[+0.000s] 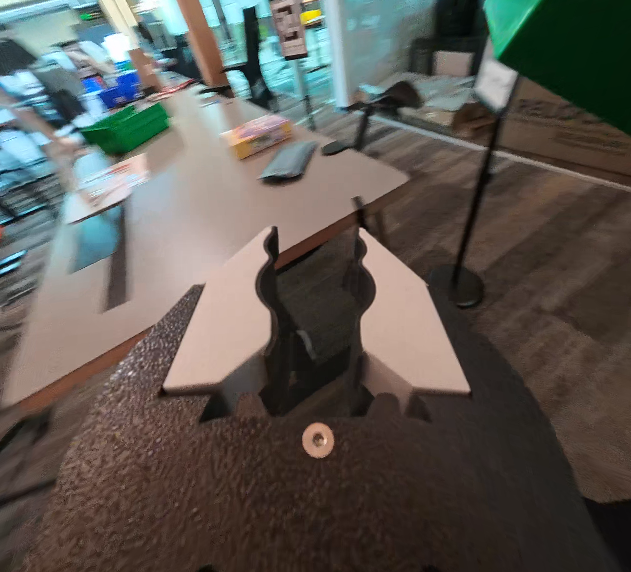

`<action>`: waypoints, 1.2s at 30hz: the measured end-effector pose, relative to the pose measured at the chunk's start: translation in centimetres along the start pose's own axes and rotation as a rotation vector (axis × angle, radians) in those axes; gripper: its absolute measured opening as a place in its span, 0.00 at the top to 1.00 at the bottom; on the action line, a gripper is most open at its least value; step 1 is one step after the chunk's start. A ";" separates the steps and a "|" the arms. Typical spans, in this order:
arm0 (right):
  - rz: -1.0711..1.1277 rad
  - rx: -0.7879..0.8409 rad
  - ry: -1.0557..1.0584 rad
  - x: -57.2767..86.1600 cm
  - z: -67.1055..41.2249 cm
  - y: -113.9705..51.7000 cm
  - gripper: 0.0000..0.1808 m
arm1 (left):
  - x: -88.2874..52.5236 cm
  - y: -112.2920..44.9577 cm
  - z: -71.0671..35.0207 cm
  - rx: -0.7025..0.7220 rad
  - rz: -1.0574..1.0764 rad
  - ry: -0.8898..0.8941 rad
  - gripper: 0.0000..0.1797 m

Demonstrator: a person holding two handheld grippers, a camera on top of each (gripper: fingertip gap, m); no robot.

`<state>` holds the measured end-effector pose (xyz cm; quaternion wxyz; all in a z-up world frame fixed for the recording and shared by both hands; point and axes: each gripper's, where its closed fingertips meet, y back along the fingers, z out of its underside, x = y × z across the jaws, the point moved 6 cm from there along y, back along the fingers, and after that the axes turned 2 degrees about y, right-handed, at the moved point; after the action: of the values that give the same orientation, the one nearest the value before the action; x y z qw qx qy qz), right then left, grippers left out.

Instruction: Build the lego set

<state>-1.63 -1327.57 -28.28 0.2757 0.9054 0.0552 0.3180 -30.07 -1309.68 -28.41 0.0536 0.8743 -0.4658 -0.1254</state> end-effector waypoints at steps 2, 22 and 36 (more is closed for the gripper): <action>0.084 -0.063 -0.089 0.9 5.0 3.7 0.95 | 6.1 -4.2 -1.2 0.006 0.162 0.003 0.76; 0.391 -0.423 -0.366 18.5 44.7 30.3 0.95 | 63.1 -34.0 -13.8 0.102 0.913 -0.104 0.82; 0.444 -0.440 -0.492 46.8 59.9 17.9 0.95 | 69.8 -68.5 -22.9 0.080 0.902 -0.064 0.82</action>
<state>70.38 -1357.59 -31.85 0.3926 0.8638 -0.2792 0.1479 68.27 -1329.67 -32.58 0.0544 0.5811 -0.8061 -0.0984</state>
